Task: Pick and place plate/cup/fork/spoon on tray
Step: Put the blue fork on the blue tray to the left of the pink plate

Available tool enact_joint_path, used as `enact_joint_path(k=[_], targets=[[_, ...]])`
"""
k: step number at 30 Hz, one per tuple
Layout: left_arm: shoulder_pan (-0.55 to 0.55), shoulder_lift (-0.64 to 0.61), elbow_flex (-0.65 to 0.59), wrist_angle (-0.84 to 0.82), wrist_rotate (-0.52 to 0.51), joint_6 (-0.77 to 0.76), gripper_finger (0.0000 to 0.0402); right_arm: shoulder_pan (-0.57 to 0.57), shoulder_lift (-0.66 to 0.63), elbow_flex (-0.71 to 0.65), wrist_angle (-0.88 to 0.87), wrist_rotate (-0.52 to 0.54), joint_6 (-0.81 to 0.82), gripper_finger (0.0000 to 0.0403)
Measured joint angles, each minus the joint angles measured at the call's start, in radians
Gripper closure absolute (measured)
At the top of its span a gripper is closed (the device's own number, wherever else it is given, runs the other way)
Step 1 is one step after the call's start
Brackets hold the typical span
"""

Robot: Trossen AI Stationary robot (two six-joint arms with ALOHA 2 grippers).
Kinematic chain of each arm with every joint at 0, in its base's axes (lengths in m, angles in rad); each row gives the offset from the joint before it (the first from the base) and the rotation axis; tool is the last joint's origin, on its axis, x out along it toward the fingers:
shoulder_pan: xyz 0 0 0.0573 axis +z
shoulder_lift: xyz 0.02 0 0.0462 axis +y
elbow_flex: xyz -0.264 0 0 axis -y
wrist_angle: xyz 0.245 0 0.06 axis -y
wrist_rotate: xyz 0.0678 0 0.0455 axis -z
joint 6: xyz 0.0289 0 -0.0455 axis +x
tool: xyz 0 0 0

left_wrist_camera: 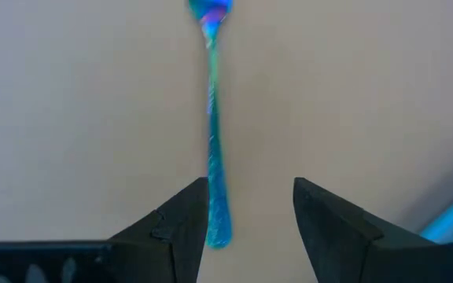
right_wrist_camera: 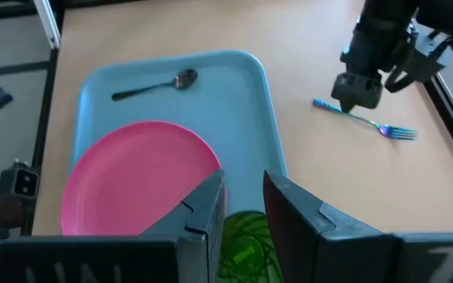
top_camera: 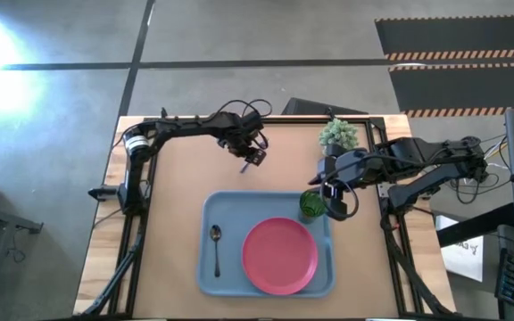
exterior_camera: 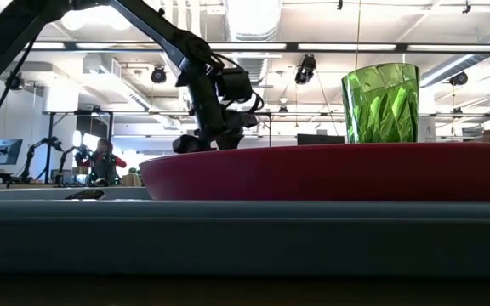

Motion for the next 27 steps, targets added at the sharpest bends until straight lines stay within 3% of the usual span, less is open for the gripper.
enact_joint_path(k=[13, 21, 27], targets=[[0.018, 0.027, 0.028, -0.046, 0.053, 0.085, 0.0235, -0.001, 0.0, 0.0, 0.019, 0.002, 0.089, 0.0323], [0.019, 0.226, 0.21, -0.334, 0.093, 0.232, 0.0235, 0.0, 0.0, 0.0, 0.019, 0.027, 0.153, 0.0323], [0.02, 0.246, 0.328, -0.32, 0.046, 0.263, 0.0235, 0.0, 0.0, 0.0, 0.018, 0.028, 0.166, 0.0323]])
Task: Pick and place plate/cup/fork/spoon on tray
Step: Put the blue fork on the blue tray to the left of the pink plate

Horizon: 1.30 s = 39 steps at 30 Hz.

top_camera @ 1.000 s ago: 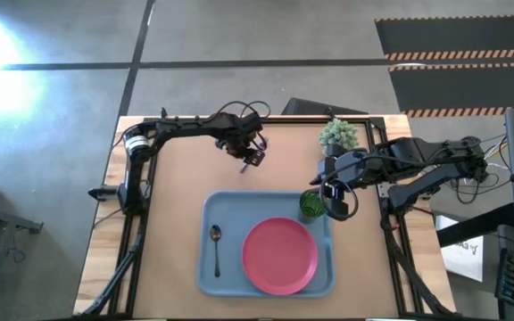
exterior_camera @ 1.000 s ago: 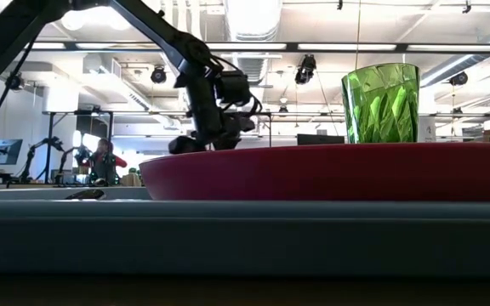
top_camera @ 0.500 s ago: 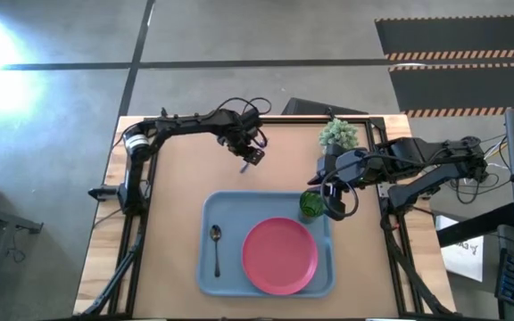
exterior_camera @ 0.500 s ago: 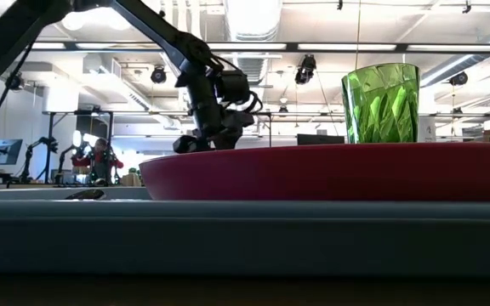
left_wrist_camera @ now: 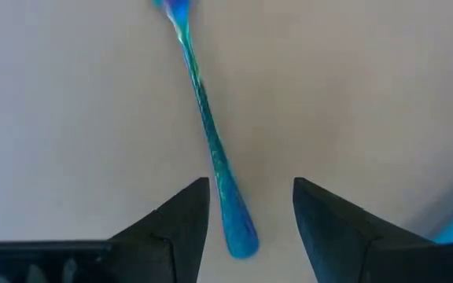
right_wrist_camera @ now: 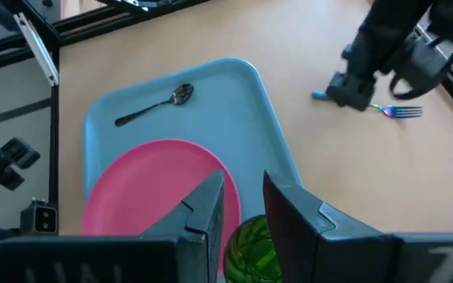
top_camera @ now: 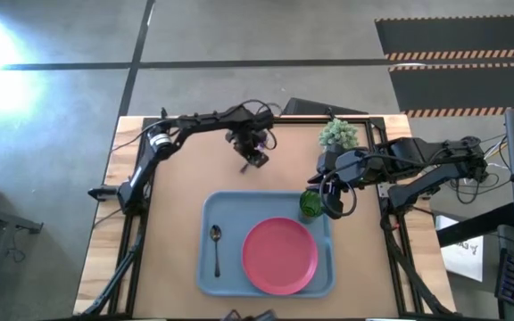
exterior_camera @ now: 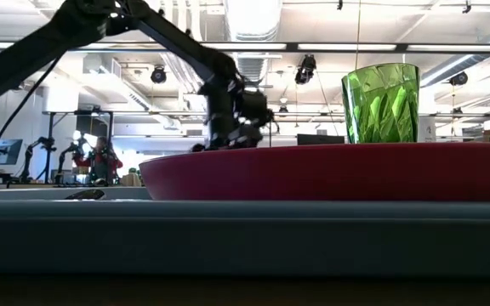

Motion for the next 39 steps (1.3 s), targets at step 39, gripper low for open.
enact_joint_path(k=[39], targets=[[0.019, 0.065, 0.035, 0.003, 0.008, -0.026, 0.0243, 0.0, 0.0, 0.0, 0.0, -0.001, -0.001, 0.0323]])
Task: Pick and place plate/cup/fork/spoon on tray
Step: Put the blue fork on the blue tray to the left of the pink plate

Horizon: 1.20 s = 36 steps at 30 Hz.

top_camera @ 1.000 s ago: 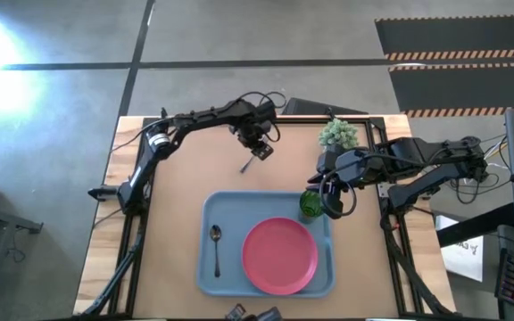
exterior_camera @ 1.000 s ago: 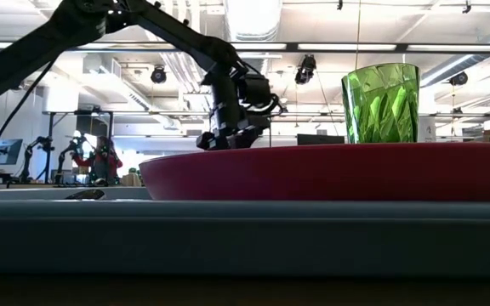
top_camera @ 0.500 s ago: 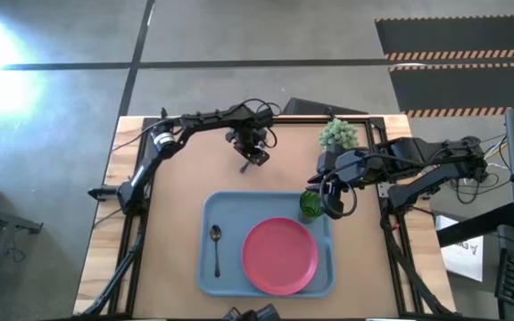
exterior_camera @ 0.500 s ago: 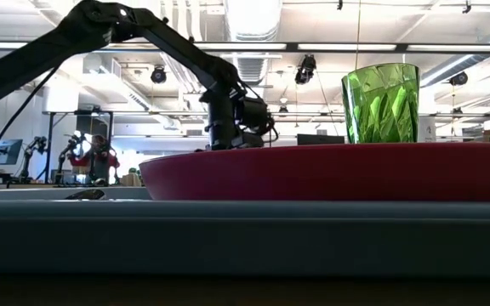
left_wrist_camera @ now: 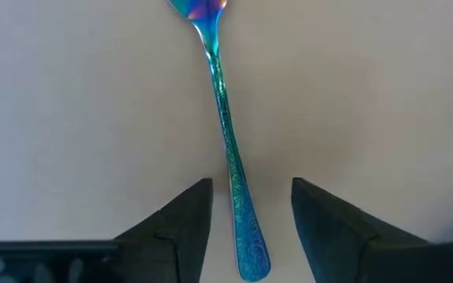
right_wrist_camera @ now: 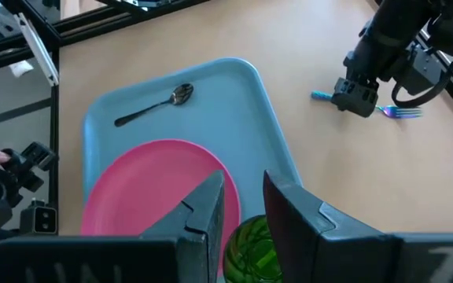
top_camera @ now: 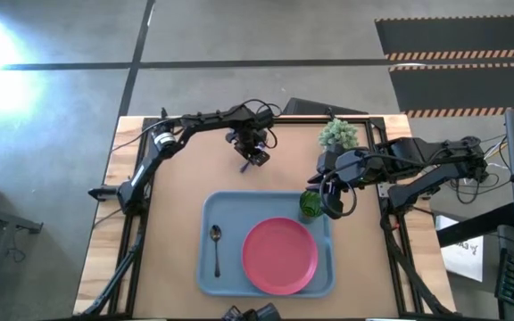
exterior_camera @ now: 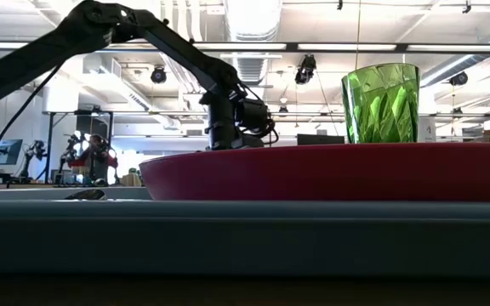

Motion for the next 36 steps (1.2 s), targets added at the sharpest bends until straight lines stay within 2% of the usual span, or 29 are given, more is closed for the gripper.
enact_joint_path(k=[4, 10, 12, 24, 36], targets=[[0.0, -0.003, -0.025, 0.014, -0.019, 0.002, 0.0285, 0.0, 0.0, 0.0, 0.0, 0.0, 0.001, 0.0323], [-0.003, -0.004, -0.05, 0.019, -0.042, 0.027, 0.0377, 0.0, 0.0, 0.0, 0.0, -0.002, 0.001, 0.0323], [-0.007, -0.004, -0.051, 0.023, -0.052, 0.031, 0.0392, 0.0, 0.0, 0.0, 0.0, -0.002, 0.0, 0.0323], [-0.032, -0.018, -0.042, 0.024, -0.085, 0.049, 0.04, 0.0, -0.001, 0.0, -0.004, -0.034, -0.04, 0.0323], [-0.037, -0.197, -0.047, 0.024, -0.132, -0.028, 0.0399, 0.0, -0.001, 0.0, -0.042, -0.036, -0.055, 0.0323]])
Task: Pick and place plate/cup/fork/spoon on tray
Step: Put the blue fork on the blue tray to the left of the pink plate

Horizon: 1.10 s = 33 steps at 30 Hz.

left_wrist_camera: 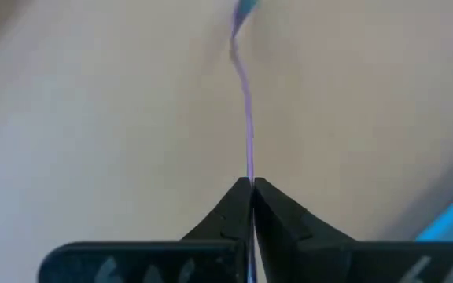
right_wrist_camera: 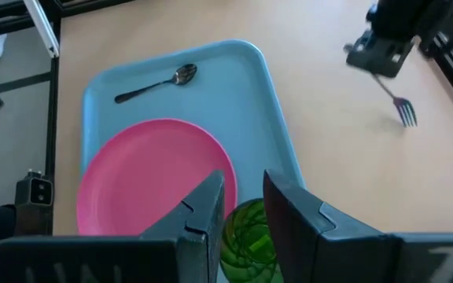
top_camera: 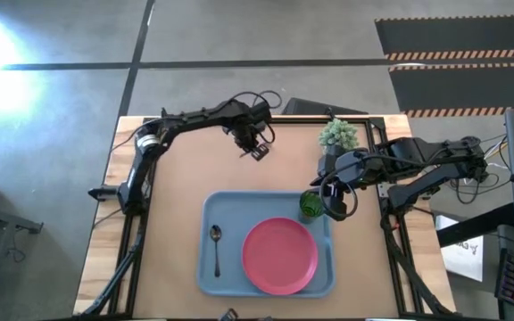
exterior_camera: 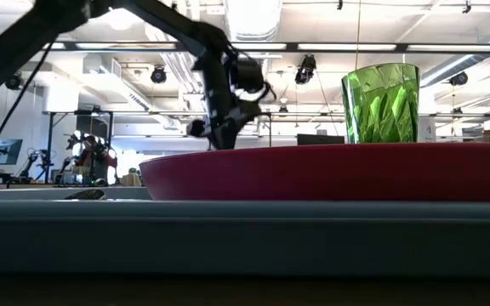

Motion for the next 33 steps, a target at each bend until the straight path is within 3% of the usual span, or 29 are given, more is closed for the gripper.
enact_joint_path(k=[11, 15, 24, 29, 33], targets=[[0.001, -0.045, -0.012, 0.003, -0.035, -0.052, 0.0401, 0.005, 0.0, 0.0, 0.001, -0.018, -0.014, 0.0323], [0.0, -0.036, -0.076, 0.008, -0.031, -0.065, 0.0401, 0.024, 0.0, 0.0, 0.003, -0.026, -0.014, 0.0323], [-0.025, -0.036, -0.244, 0.057, 0.11, -0.098, 0.0398, 0.035, 0.0, 0.0, 0.003, -0.026, -0.019, 0.0323], [-0.046, -0.037, -0.218, 0.093, 0.125, -0.05, 0.0357, 0.035, 0.0, 0.0, 0.003, -0.026, -0.024, 0.0323], [-0.049, -0.04, -0.175, 0.103, 0.076, -0.048, 0.0305, 0.035, 0.0, 0.0, 0.002, -0.026, -0.008, 0.0323]])
